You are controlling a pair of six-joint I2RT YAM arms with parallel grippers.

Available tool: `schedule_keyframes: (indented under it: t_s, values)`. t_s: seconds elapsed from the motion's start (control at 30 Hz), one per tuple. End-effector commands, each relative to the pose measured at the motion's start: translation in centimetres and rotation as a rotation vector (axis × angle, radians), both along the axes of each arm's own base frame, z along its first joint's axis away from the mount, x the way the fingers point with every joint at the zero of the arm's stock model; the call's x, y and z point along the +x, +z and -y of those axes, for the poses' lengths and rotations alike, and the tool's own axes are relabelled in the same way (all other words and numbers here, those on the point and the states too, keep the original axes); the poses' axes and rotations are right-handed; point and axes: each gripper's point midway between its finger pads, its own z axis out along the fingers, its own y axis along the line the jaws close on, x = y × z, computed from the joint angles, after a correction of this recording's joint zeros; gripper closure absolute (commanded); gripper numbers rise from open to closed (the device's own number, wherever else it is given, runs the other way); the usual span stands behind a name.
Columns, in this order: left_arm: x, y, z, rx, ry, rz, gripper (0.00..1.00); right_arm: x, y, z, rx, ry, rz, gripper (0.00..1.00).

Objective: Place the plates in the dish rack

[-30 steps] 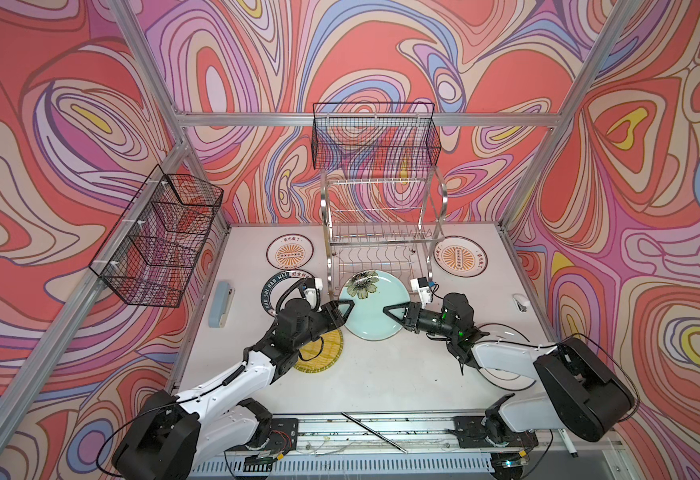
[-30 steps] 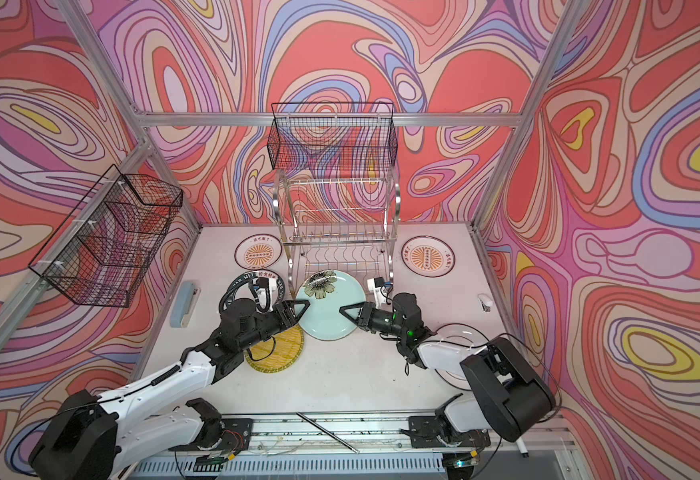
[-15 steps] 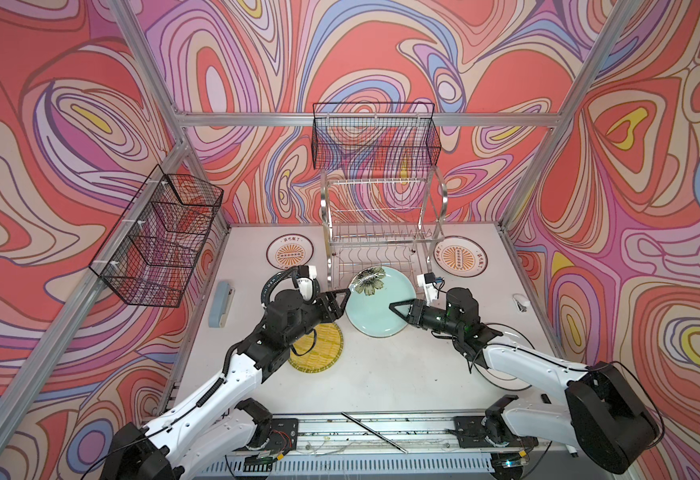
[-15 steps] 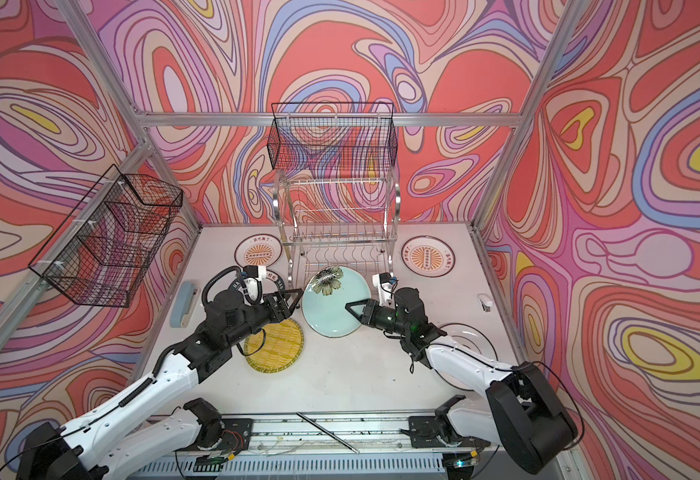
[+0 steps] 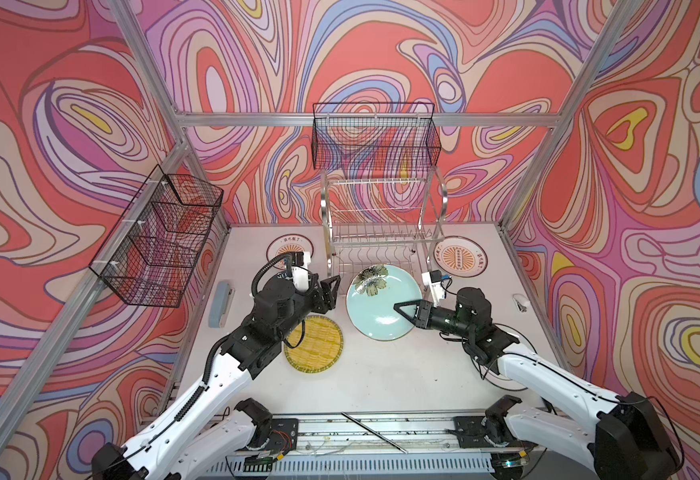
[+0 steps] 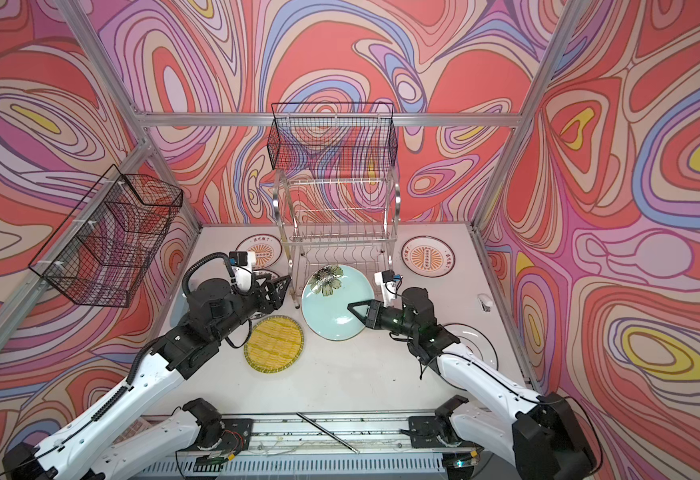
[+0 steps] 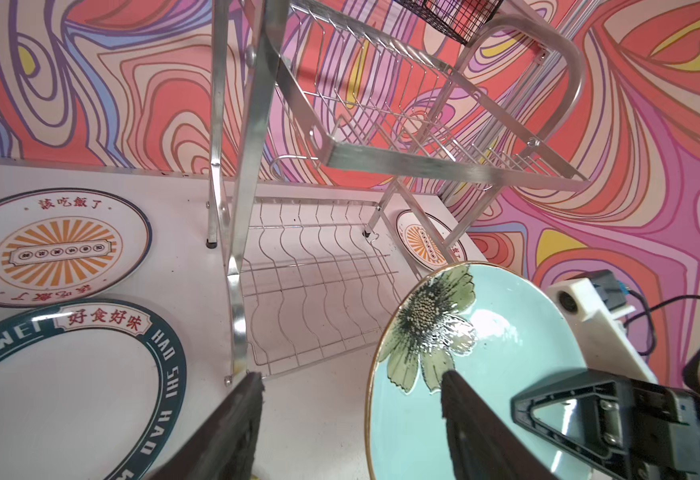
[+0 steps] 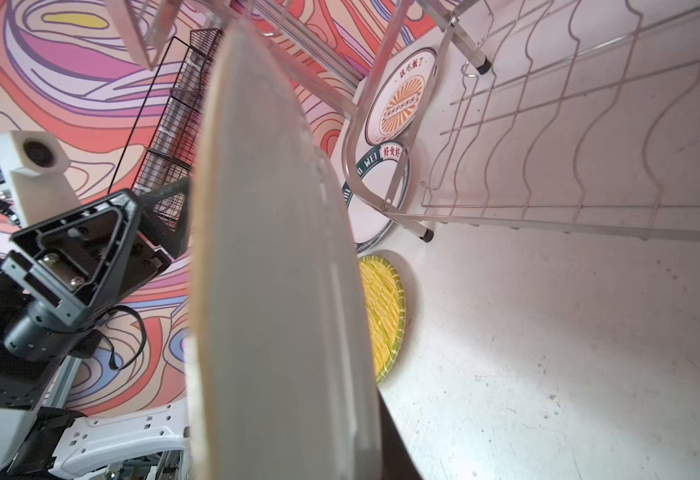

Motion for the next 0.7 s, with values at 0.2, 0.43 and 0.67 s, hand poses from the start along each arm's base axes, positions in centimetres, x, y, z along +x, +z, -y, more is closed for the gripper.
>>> schedule_keyframes:
  t_s: [0.2, 0.43, 0.67]
  values:
    - [-0.7, 2.2, -1.1, 0.011, 0.025, 0.08, 0.26, -0.5, 11.2, -0.2, 0.078, 0.038, 0.319, 1.0]
    - [-2.4, 3.1, -0.8, 0.004, -0.044, 0.094, 0.26, 1.3, 16.4, -0.2, 0.119, -0.022, 0.48, 1.0]
    - [-3.7, 4.2, -0.4, 0.007, -0.11, 0.104, 0.27, 3.6, 20.2, 0.1, 0.132, -0.121, 0.579, 1.0]
